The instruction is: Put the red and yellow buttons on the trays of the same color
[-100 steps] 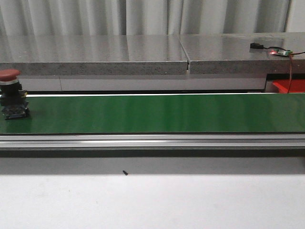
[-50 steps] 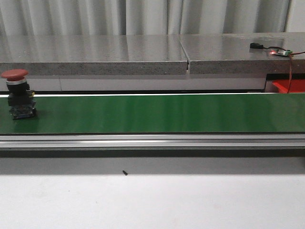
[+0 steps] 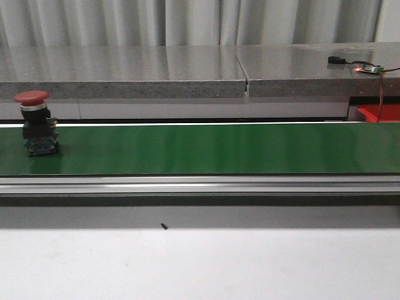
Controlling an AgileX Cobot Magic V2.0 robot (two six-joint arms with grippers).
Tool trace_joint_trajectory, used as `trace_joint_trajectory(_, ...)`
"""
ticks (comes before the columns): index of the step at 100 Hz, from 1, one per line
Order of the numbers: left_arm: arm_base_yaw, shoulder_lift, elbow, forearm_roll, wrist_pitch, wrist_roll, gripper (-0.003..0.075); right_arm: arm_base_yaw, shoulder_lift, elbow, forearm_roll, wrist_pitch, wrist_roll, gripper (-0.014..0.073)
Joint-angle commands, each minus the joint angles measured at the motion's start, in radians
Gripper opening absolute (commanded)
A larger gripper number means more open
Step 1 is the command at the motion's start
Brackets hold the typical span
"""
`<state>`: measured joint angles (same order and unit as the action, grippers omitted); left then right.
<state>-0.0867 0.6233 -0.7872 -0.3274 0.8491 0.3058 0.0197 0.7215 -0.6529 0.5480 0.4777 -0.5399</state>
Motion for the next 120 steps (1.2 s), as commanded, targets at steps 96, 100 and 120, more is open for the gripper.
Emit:
trace_joint_trajectory(96,-0.007,0.001,-0.024,-0.034,-0.057,0.001,-0.0019,0.448,0.715,-0.595,0.001,0.158,-0.008,0.0603)
trace_joint_trajectory(100,-0.007,0.001,-0.024,-0.034,-0.057,0.001,-0.0019,0.465,0.734,-0.612,0.001,0.153,-0.008,0.0603)
trace_joint_trajectory(120,-0.007,0.001,-0.024,-0.034,-0.057,0.001,-0.0019,0.518,0.825,-0.701,0.002,0.149,-0.008,0.0603)
